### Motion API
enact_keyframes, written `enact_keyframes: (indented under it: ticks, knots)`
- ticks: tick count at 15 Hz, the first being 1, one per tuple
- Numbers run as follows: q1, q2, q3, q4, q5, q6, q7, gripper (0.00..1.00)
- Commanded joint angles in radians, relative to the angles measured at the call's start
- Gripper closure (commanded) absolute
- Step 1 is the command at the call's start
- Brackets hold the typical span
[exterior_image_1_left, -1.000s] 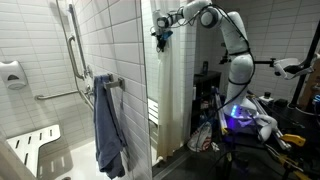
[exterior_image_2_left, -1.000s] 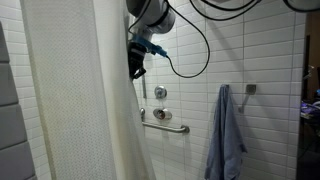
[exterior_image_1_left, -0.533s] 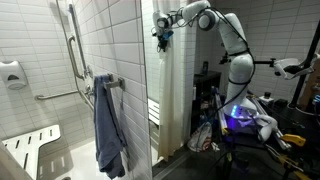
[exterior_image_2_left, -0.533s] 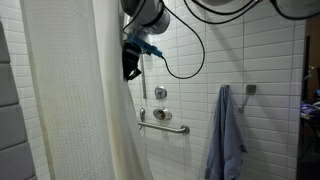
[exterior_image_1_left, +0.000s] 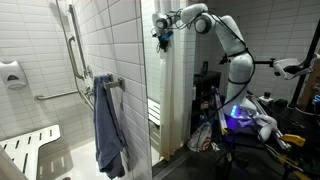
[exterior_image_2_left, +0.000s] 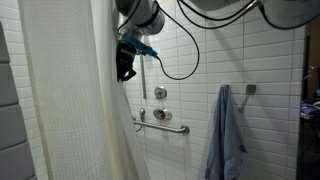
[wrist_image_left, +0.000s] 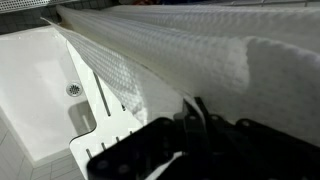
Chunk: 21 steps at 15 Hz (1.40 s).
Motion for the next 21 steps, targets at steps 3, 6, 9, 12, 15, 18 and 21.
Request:
enact_keyframes:
  ticks: [3, 6, 9, 12, 15, 18, 21]
  knots:
    - [0.022, 0.079, 0.004, 0.088, -0.011, -0.061, 0.007, 1.00]
    - [0.024, 0.080, 0.001, 0.095, -0.012, -0.062, 0.014, 1.00]
    - [0.023, 0.082, 0.001, 0.097, -0.009, -0.058, 0.013, 1.00]
    - [0.010, 0.051, 0.001, 0.080, 0.000, -0.039, 0.000, 0.99]
    - [0.010, 0.053, 0.001, 0.083, 0.000, -0.039, 0.000, 0.99]
    - [0.010, 0.054, 0.001, 0.083, 0.000, -0.039, 0.000, 0.99]
    - [0.010, 0.054, 0.001, 0.083, 0.000, -0.039, 0.000, 1.00]
